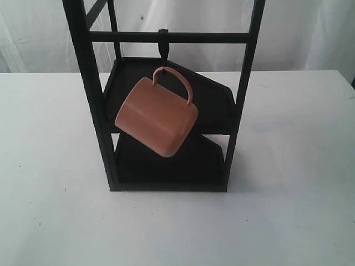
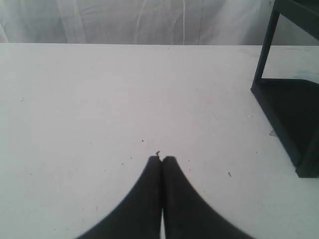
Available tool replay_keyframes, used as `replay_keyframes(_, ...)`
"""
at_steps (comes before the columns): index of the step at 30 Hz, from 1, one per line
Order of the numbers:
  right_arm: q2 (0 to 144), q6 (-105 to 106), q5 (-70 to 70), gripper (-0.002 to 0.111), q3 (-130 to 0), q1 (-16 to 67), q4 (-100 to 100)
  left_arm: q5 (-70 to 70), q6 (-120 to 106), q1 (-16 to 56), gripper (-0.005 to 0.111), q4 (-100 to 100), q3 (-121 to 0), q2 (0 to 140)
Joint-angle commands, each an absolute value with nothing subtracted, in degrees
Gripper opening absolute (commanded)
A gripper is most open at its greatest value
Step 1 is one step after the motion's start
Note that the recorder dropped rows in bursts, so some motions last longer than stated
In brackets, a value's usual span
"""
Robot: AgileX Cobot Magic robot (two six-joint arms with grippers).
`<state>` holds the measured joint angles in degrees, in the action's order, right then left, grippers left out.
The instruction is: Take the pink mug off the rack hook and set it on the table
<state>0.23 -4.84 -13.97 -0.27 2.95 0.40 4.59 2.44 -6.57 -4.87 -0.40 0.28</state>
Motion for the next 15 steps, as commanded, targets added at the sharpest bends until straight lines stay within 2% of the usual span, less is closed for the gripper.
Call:
replay_keyframes(1,0.0,-4.8,-13.66,0.0,0.0,2.76,0.44,4.55,2.59,-6.67,0.0,-5.03,0.0,0.0)
replay_keyframes(3,0.0,-4.7,-13.23,0.0,0.0,2.76,0.47,4.55,2.59,-6.67,0.0,-5.03,0.0,0.0)
replay_keyframes(7,0.0,-8.34,1.19,0.0,0.0,2.76,0.47,4.55,2.59,-6.67,0.0,-5.03,0.0,0.0)
replay_keyframes(15,0.0,-29.12,19.72,0.0,0.0,2.86,0.47,4.55,2.59,-6.67,0.0,-5.03,0.0,0.0)
